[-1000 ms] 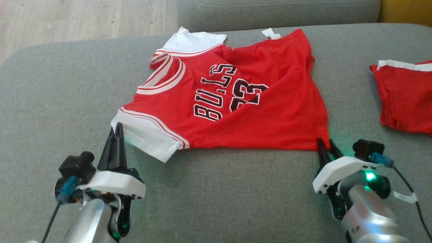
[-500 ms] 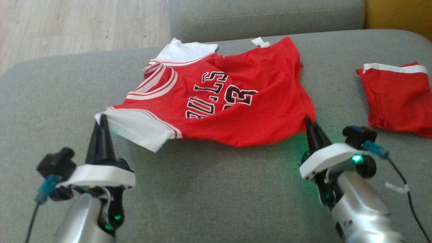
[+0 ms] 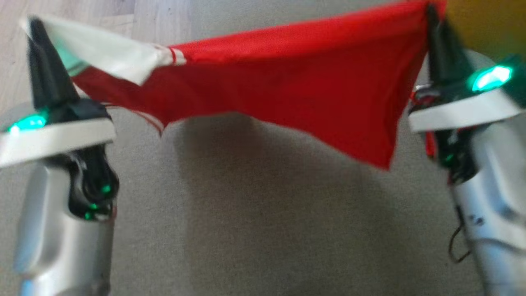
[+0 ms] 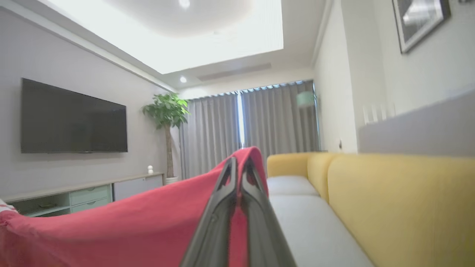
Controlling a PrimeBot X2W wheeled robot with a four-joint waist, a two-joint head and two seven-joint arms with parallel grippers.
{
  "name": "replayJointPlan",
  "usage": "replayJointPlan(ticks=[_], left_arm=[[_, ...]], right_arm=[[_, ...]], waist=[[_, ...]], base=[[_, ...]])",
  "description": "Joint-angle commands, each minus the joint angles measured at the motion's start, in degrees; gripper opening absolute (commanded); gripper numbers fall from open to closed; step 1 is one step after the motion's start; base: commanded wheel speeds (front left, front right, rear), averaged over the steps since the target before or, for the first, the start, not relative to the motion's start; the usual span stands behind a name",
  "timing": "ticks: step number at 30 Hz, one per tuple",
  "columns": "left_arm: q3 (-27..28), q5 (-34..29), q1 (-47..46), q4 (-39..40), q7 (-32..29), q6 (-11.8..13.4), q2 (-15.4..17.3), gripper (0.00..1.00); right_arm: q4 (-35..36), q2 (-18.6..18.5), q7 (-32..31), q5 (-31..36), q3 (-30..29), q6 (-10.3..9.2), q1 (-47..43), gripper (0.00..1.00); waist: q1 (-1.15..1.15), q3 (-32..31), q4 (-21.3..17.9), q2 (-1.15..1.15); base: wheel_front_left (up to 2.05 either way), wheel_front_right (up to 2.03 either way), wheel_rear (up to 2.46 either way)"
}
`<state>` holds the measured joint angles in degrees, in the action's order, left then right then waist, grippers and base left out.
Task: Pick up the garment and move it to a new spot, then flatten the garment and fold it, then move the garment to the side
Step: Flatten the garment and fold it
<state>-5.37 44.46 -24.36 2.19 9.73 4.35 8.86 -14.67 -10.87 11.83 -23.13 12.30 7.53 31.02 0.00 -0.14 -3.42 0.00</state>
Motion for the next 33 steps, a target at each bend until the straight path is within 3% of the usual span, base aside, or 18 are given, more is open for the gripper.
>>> replayJointPlan(ticks=[1, 6, 12, 18, 20, 21, 25, 33], left_arm=[[2.49, 0.37, -4.17, 3.57, -0.55, 0.45, 1.86, 0.00], [4.07, 1.15, -7.41, 12.28, -2.53, 2.69, 2.53, 0.00], [5.31, 4.20, -9.02, 21.26, -7.19, 5.86, 2.63, 0.00], [5.30, 5.03, -13.70, 19.73, -11.30, 7.66, 4.24, 0.00], [4.85, 5.15, -16.43, 16.12, -12.89, 7.83, 5.06, 0.00], [4.14, 4.99, -20.00, 10.75, -14.92, 7.54, 6.50, 0.00], [4.03, 5.36, -30.06, -1.57, -15.92, 6.40, 7.59, 0.00], [2.15, 1.91, -54.16, -22.70, -11.72, 1.28, 9.56, 0.00]], right_arm=[[4.37, -0.89, -0.92, 0.72, 0.24, -0.04, 3.41, 0.00], [15.13, -3.45, -6.00, 1.53, -1.90, -0.04, 4.39, 0.00], [24.56, -3.37, -12.94, 1.96, -5.84, -0.04, 2.53, 0.00], [26.53, -2.39, -18.19, 2.39, -8.82, -0.04, 2.83, 0.00], [24.67, -2.76, -19.34, 2.30, -8.89, -0.04, 4.66, 0.00], [21.46, -5.05, -19.34, 3.63, -7.05, -0.04, 7.73, 0.00], [11.04, -8.43, -17.30, 4.14, -3.73, -0.04, 17.59, 0.00], [-14.01, -9.45, -8.08, 6.46, 0.72, -0.04, 43.85, 0.00]], waist=[[0.00, -0.24, -0.24, 0.00], [0.00, -0.76, -0.54, 0.00], [0.00, 0.32, -0.74, 0.00], [0.00, 5.83, -0.43, 0.00], [0.00, 8.51, -0.29, 0.00], [0.00, 11.66, -0.23, 0.00], [0.00, 18.62, -0.03, 0.00], [0.00, 26.55, 1.01, 0.00]], base=[[0.00, 0.00, 0.00], [0.00, 0.00, 0.00], [0.00, 0.00, 0.00], [0.00, 0.00, 0.00], [0.00, 0.00, 0.00], [0.00, 0.00, 0.00], [0.00, 0.00, 0.00], [0.00, 0.00, 0.00]])
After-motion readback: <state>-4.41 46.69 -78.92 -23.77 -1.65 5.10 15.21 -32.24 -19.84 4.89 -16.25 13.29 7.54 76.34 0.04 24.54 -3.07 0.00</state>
